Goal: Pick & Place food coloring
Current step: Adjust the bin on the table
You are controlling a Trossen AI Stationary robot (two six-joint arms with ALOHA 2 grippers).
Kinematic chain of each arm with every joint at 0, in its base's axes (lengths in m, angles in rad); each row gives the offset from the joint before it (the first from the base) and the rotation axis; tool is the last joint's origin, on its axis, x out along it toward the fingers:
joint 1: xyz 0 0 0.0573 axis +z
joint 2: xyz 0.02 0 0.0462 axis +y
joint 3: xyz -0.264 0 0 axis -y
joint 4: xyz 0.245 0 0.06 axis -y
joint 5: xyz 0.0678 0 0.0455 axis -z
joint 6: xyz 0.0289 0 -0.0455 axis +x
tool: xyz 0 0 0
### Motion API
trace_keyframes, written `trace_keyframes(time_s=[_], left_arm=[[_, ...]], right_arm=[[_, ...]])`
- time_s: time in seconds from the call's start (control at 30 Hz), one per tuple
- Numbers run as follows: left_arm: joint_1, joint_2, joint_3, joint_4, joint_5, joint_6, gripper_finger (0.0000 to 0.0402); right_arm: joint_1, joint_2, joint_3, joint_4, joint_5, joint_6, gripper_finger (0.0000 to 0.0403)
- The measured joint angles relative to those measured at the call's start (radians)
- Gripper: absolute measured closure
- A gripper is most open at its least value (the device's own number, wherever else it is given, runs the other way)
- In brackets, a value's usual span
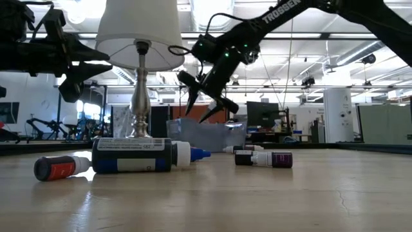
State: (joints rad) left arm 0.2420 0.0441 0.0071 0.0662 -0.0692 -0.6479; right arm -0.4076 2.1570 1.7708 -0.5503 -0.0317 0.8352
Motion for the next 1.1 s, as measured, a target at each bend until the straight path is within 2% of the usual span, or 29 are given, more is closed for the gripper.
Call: trace_keyframes(time_s=[0.23, 0.47, 0.6, 0.97, 1.1], left_arm=[[0.0, 0.0, 0.0, 0.0, -0.001, 0.0, 0.0317], [0.0, 0.0, 0.0, 0.0, -0.002, 0.0, 0.0316], [0.0, 0.0, 0.0, 0.0, -0.003, 0.0, 0.0316], [0.0, 0.0, 0.0, 0.0, -0.003, 0.0, 0.0316], [0.0, 0.0, 0.0, 0.0, -0.003, 0.0, 0.0316]], right_arm=[[0.008, 0.132, 0.2, -0.263, -0.011, 0.007, 0.0197], [0.018, 0.291, 0.409, -0.374, 0.004, 0.031, 0.0225], [0.017, 0.338, 0.486, -0.431, 0.026, 0.045, 0.0238], [0.014, 0.346, 0.497, -0.51, 0.03, 0.052, 0.0274], [-0.001, 0.346, 0.497, -0.517, -0.028, 0.067, 0.028]])
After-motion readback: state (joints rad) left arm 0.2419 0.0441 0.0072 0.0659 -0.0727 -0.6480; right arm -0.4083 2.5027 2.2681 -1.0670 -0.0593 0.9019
